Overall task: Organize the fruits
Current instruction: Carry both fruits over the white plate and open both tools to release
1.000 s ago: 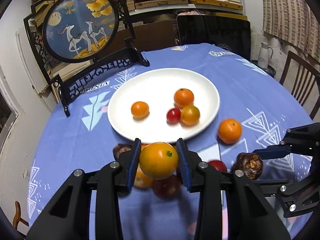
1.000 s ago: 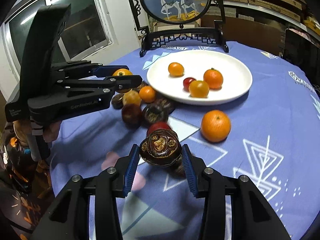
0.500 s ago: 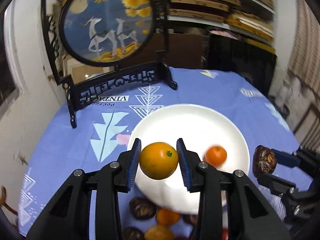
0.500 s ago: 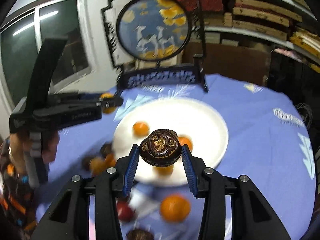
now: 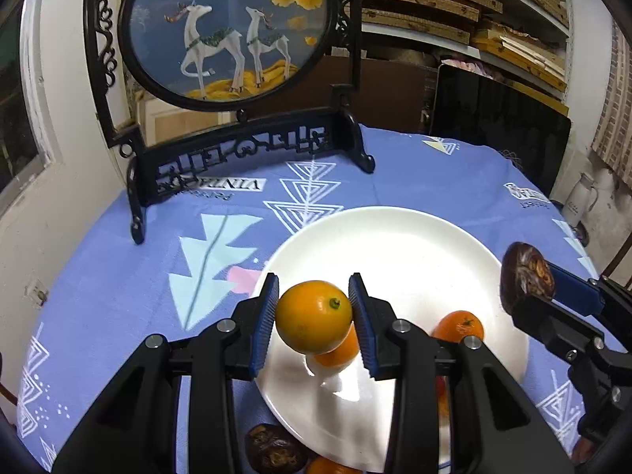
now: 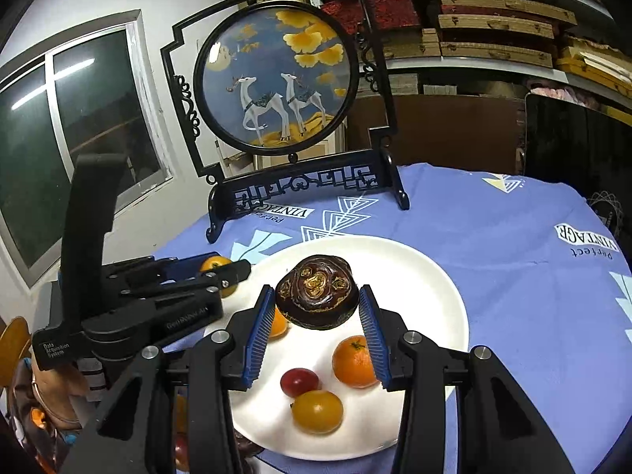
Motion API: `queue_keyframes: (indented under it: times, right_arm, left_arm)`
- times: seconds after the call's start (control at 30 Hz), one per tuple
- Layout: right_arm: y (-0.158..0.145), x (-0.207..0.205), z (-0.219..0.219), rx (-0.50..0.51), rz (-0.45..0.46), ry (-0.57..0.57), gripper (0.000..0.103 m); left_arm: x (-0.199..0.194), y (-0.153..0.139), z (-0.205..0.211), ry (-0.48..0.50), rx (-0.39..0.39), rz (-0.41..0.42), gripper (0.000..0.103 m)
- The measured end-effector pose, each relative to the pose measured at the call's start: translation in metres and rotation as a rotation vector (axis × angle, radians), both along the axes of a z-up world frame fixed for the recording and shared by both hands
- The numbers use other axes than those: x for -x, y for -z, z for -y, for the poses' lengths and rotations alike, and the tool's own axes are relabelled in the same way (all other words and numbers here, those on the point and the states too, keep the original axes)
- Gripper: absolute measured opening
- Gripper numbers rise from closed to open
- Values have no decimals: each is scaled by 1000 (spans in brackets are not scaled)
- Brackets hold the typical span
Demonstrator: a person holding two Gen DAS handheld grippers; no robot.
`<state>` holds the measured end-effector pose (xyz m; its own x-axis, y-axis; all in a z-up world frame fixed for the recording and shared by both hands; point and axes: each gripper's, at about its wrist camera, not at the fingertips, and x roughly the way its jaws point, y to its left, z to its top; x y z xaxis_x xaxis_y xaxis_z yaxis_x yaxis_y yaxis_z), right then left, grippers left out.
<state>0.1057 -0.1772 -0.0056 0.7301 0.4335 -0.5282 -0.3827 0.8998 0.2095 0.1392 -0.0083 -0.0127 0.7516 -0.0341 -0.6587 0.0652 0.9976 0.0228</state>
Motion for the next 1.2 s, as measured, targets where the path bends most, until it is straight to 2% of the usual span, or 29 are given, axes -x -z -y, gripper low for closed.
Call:
queue_keyframes:
  times: [0.07, 0.3, 0.8, 1.2]
  right_arm:
    - [2, 0, -1, 3, -6, 0, 44]
    - [8, -2, -4, 9, -15, 0, 44]
    - [18, -8, 0, -21, -5, 50, 44]
    - [31, -23, -3, -21, -33, 66, 45]
  left_arm:
    - [1, 1, 3, -8, -30, 9, 36]
    - [1, 2, 8, -3, -58, 19, 36]
    - [4, 6, 18, 21, -70, 54, 36]
    - [-1, 18, 25, 18, -91, 28, 36]
